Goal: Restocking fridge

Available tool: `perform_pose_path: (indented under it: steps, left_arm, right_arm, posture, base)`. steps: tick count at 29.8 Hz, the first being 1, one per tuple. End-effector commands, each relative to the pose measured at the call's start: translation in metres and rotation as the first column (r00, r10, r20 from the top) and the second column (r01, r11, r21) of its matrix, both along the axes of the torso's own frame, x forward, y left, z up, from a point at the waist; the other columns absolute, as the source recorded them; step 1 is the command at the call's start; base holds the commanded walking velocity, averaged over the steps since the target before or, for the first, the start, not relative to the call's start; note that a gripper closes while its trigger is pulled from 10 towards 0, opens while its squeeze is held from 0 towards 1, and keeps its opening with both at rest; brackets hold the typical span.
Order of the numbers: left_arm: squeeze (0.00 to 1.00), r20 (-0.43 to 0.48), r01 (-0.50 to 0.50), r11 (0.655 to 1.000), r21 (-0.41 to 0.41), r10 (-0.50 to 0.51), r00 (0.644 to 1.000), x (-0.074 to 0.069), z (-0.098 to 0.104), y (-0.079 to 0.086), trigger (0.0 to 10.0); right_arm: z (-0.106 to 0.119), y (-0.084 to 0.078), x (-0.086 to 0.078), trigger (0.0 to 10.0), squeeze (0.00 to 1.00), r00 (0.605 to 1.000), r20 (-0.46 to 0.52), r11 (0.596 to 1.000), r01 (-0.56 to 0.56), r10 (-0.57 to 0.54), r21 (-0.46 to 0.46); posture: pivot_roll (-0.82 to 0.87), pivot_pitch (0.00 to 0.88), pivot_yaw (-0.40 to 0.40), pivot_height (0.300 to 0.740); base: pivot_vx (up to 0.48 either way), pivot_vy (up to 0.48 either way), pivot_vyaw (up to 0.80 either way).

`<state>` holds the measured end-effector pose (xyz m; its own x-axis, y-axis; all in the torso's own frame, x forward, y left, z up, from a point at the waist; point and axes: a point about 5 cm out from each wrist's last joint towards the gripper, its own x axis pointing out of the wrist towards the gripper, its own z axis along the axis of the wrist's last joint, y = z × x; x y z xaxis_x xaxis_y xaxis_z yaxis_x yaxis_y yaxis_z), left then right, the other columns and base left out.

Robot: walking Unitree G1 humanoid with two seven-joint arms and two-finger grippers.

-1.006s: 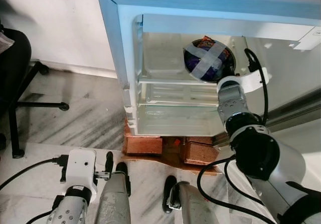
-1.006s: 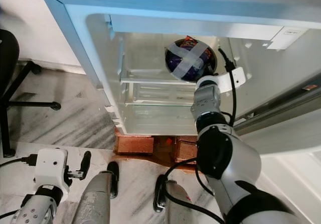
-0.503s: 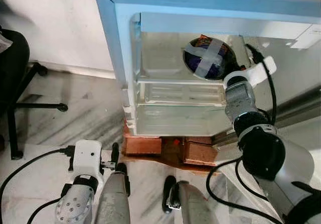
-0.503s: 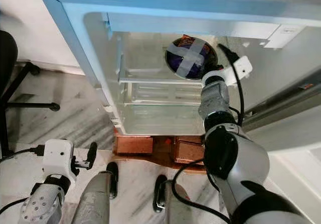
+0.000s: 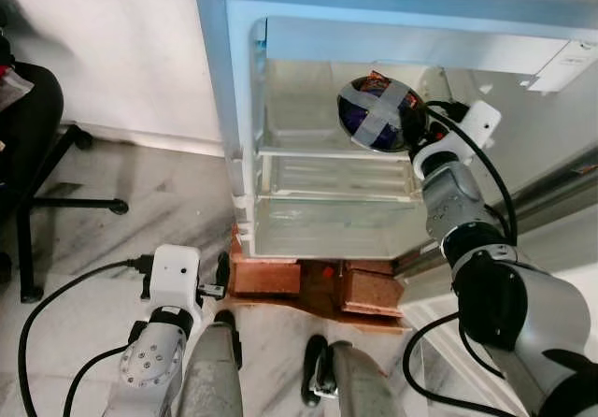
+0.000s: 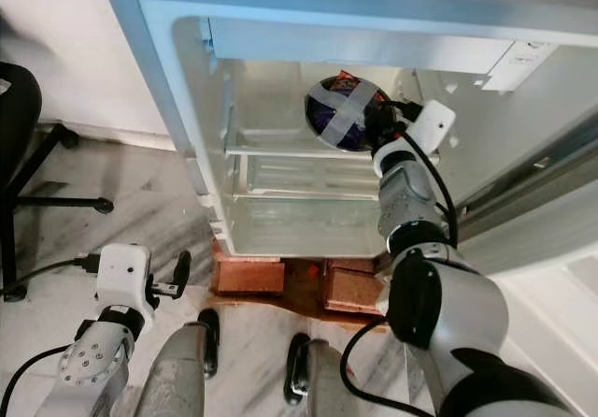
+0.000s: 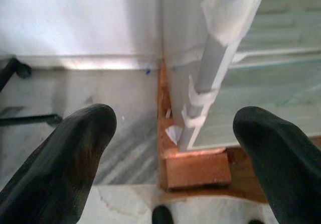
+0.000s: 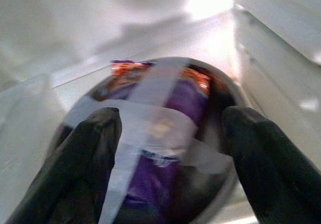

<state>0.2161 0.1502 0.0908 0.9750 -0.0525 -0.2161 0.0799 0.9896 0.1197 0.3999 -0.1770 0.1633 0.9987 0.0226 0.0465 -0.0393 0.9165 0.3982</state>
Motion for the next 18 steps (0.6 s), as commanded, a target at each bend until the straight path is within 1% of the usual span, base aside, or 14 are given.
perform_pose_path:
  steps: [1, 2, 4, 5, 7, 10, 12, 13, 14, 15, 17, 18]
  left_arm:
    - [0.00, -0.039, -0.001, 1.000, -0.002, 0.001, 0.999, -0.004, -0.009, 0.000, 10.0]
    - [0.00, -0.037, -0.001, 1.000, -0.003, 0.001, 0.999, -0.003, -0.010, 0.000, 10.0]
    - [0.00, -0.018, 0.006, 1.000, -0.022, -0.006, 1.000, 0.001, -0.009, -0.003, 10.0]
    - [0.00, -0.018, 0.006, 1.000, -0.022, -0.006, 1.000, 0.001, -0.009, -0.003, 10.0]
    - [0.00, 0.001, 0.022, 0.999, -0.038, -0.022, 1.000, 0.004, -0.007, -0.007, 10.0]
    - [0.00, 0.015, 0.051, 0.998, -0.041, -0.050, 0.999, 0.007, -0.007, -0.010, 10.0]
    - [0.00, 0.015, 0.051, 0.998, -0.041, -0.050, 0.999, 0.007, -0.007, -0.010, 10.0]
    - [0.00, 0.007, 0.049, 0.998, -0.031, -0.049, 0.999, 0.011, -0.009, -0.010, 10.0]
    - [0.00, 0.007, 0.049, 0.998, -0.031, -0.049, 0.999, 0.011, -0.009, -0.010, 10.0]
    - [0.00, 0.003, 0.045, 0.999, -0.030, -0.045, 0.999, 0.015, -0.010, -0.009, 10.0]
    - [0.00, 0.003, 0.042, 0.999, -0.031, -0.042, 0.999, 0.016, -0.010, -0.008, 10.0]
    - [0.00, 0.005, 0.043, 0.999, -0.032, -0.043, 0.999, 0.017, -0.011, -0.009, 10.0]
  right_arm:
    - [-0.003, -0.003, -0.003, 10.0, 1.00, 1.000, 0.017, 0.999, -0.008, 0.009, -0.053]
    - [-0.002, -0.003, -0.003, 10.0, 1.00, 1.000, 0.019, 0.998, -0.012, 0.013, -0.064]
    - [0.009, 0.000, -0.002, 10.0, 1.00, 0.992, 0.088, 0.979, -0.069, 0.087, -0.193]
    - [0.009, 0.000, -0.002, 10.0, 1.00, 0.992, 0.088, 0.979, -0.069, 0.087, -0.193]
    - [0.014, 0.001, -0.003, 10.0, 1.00, 0.983, 0.121, 0.963, -0.106, 0.139, -0.246]
    - [0.011, 0.006, -0.004, 10.0, 1.00, 0.973, 0.117, 0.957, -0.169, 0.201, -0.234]
    - [0.011, 0.006, -0.004, 10.0, 1.00, 0.973, 0.117, 0.957, -0.169, 0.201, -0.234]
    - [0.010, 0.014, -0.008, 10.0, 1.00, 0.954, 0.132, 0.928, -0.220, 0.269, -0.302]
    - [0.010, 0.014, -0.008, 10.0, 1.00, 0.954, 0.132, 0.928, -0.220, 0.269, -0.302]
    - [0.009, 0.019, -0.011, 10.0, 0.20, 0.941, 0.140, 0.905, -0.242, 0.306, -0.351]
    - [0.008, 0.020, -0.013, 10.0, 0.20, 0.940, 0.141, 0.898, -0.242, 0.311, -0.368]
    - [0.002, 0.018, -0.018, 10.0, 0.00, 0.949, 0.134, 0.904, -0.222, 0.287, -0.365]
  posture:
    - [0.35, 0.190, -0.109, 0.740]
    - [0.35, 0.190, -0.107, 0.740]
    - [0.32, 0.189, -0.101, 0.740]
    - [0.32, 0.189, -0.101, 0.740]
    - [0.29, 0.190, -0.093, 0.740]
    - [0.27, 0.185, -0.089, 0.740]
    - [0.27, 0.185, -0.089, 0.740]
    - [0.24, 0.189, -0.078, 0.740]
    - [0.24, 0.189, -0.078, 0.740]
    - [0.22, 0.188, -0.076, 0.740]
    - [0.22, 0.188, -0.076, 0.740]
    - [0.21, 0.187, -0.073, 0.740]
  base:
    - [0.000, 0.000, 0.00]
    - [0.000, 0.000, 0.00]
    - [0.000, 0.000, 0.00]
    - [0.000, 0.000, 0.00]
    - [0.000, 0.000, 0.00]
    - [0.000, 0.000, 0.00]
    - [0.000, 0.000, 0.00]
    - [0.000, 0.000, 0.00]
    - [0.000, 0.000, 0.00]
    - [0.000, 0.000, 0.00]
    - [0.000, 0.000, 0.00]
    - [0.000, 0.000, 0.00]
